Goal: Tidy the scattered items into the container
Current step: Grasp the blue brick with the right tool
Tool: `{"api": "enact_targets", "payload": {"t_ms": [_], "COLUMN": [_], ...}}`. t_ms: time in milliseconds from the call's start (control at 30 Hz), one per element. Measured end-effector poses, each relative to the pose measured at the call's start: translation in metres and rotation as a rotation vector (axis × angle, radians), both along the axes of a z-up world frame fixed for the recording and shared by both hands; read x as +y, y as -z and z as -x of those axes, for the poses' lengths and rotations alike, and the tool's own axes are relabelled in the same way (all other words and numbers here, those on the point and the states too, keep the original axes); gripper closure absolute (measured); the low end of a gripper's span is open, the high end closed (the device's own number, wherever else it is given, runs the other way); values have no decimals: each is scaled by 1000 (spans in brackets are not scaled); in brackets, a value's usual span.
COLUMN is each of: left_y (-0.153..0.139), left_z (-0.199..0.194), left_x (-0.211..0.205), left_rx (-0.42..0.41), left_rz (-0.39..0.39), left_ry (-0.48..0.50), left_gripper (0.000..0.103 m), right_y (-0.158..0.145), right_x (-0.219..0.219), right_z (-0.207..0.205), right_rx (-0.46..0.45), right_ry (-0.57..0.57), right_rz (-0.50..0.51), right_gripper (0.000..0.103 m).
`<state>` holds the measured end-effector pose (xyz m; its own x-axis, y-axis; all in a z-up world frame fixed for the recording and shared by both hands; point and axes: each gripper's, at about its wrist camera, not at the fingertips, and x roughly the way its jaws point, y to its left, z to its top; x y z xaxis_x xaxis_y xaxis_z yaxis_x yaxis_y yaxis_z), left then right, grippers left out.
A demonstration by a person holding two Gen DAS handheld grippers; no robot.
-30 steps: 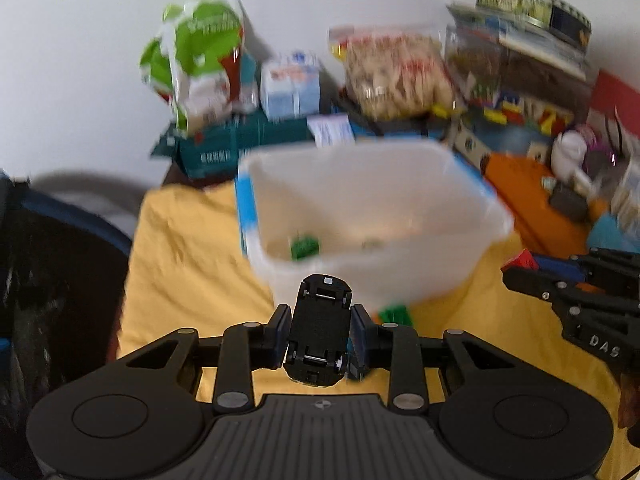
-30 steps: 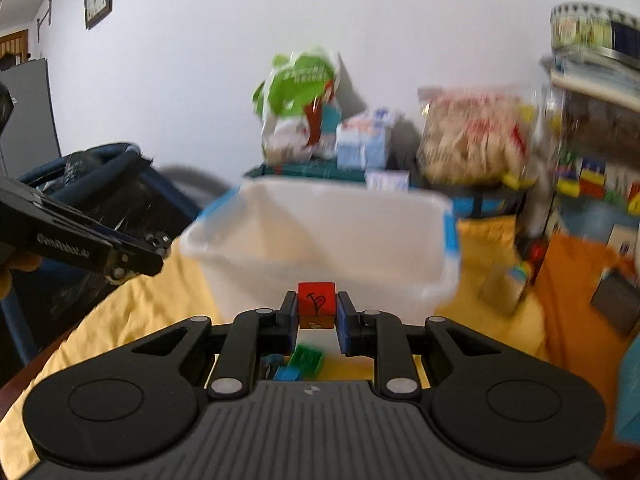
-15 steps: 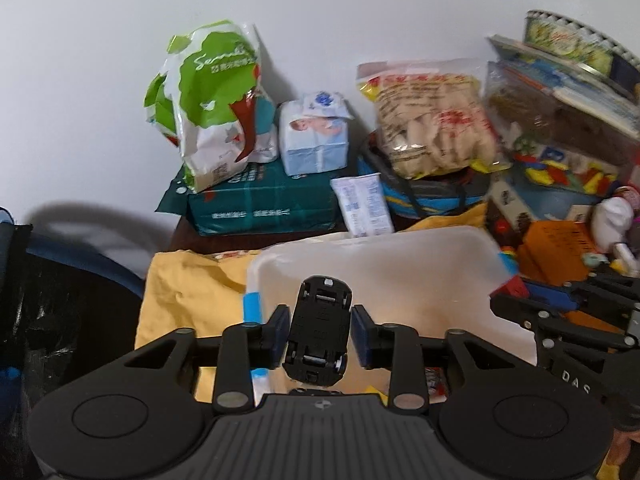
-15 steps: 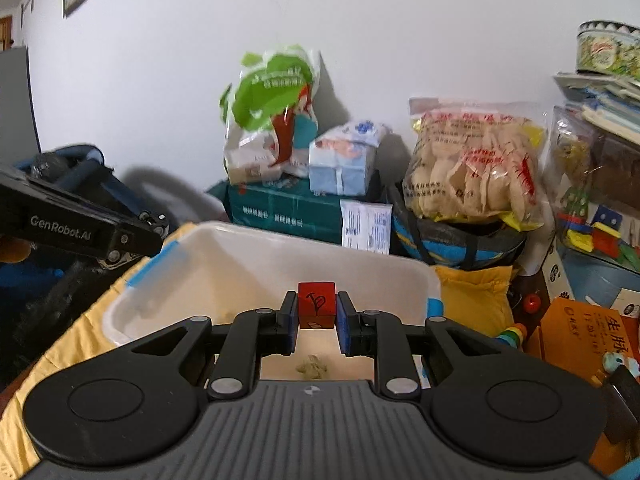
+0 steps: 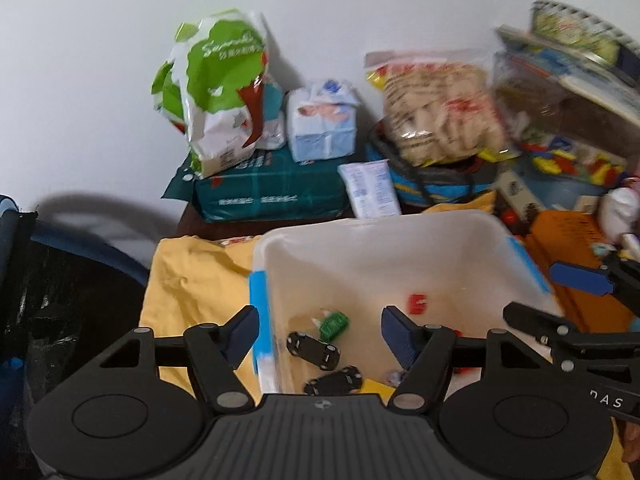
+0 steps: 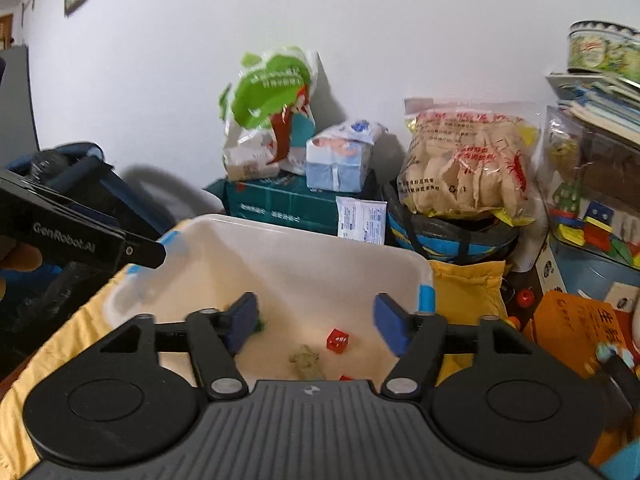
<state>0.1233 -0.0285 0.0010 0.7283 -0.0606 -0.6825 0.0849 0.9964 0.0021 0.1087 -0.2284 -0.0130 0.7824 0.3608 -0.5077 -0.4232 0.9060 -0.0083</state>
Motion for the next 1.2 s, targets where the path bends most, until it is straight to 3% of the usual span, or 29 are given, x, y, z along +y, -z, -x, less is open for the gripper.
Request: {"api": "enact_targets", "payload": {"t_ms": [33,67,233,367,500,700,900,1200], "left_y": [1,5,54,101,129,147,159,161], "left_z": [13,25,67,70,59,44,35,33], "left_x": [0,-1,-11,-25,-30,-39,-42,-50], "left_rx": [-8,-9,56,105,148,162,191,185], "left_rz": [-6,-4,-24,-76,-75,-114,-129,-114], "left_ry": [19,40,118,155,169,200,232,276], "left_gripper": [32,32,32,33,34,36,67,65], "right_y": [1,3,40,72,85,96,101,104], "right_x": [-4,-8,-22,-22,-21,-20,-21,-12], "right_z": [13,26,69,78,84,92,97,89], "right_rx": [-14,-26,39,148,194,230,245,245], "right_ry": [-1,2,0,20,35,33,48,42], "right_rz": [-11,-19,8,19,6,0,-12,-3], "right_gripper": [14,13,13,15,15,15,15,15]}}
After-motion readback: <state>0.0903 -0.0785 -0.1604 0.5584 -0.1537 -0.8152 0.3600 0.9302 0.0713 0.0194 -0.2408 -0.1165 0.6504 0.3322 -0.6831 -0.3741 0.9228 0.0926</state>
